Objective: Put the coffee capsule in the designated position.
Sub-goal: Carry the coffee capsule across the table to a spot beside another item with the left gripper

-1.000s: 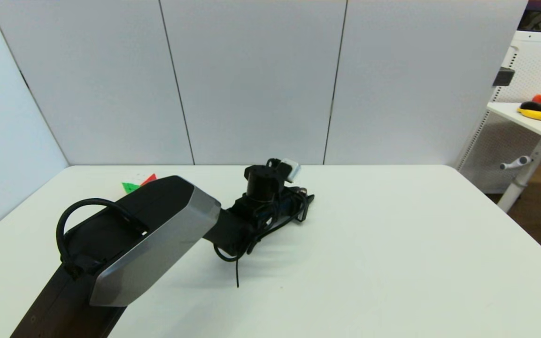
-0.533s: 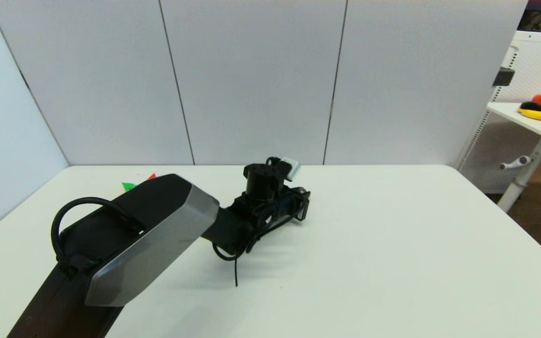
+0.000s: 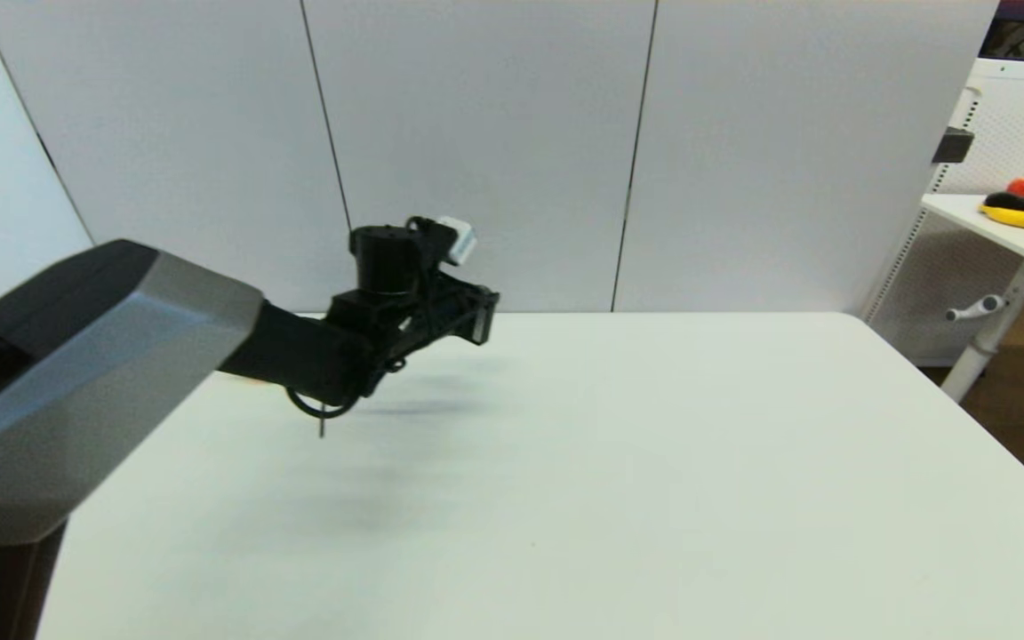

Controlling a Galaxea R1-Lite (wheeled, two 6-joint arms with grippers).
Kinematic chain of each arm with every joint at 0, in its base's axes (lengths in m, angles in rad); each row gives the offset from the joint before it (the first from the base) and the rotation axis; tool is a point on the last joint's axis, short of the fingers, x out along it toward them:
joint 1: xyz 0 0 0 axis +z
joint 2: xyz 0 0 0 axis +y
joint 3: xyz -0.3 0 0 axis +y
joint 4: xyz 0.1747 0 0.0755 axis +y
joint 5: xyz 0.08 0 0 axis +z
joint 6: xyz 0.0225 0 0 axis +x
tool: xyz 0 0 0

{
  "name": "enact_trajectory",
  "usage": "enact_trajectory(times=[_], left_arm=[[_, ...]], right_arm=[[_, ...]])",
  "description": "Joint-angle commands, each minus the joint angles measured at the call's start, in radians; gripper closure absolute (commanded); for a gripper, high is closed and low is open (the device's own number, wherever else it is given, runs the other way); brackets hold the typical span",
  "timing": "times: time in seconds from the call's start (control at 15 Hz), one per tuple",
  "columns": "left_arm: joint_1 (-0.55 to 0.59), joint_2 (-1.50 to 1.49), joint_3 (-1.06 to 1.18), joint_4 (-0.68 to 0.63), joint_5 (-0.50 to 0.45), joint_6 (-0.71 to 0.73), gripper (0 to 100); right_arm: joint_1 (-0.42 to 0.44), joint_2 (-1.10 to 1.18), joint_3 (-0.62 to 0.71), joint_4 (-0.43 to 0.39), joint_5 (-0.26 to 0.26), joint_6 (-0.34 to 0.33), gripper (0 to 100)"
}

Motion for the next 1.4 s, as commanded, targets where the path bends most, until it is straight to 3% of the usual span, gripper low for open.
enact_trajectory(times=[0.07, 0.4, 0.73, 1.4], left_arm=[[0.216, -0.157, 0.162, -0.047, 0.0, 0.006, 100], [0.423, -0.171, 0.234, -0.111, 0.0, 0.006, 100], [0.63, -0.111, 0.315, -0.265, -0.002, 0.004, 100], [0.679, 0.061, 0.298, -0.355, 0.0, 0.001, 100]], right_arm=[[0.0, 0.001, 0.002, 0.0, -0.001, 0.001, 0], [0.0, 0.001, 0.002, 0.0, -0.001, 0.001, 0], [0.0, 0.001, 0.002, 0.0, -0.001, 0.001, 0], [0.0, 0.001, 0.002, 0.0, -0.001, 0.001, 0]])
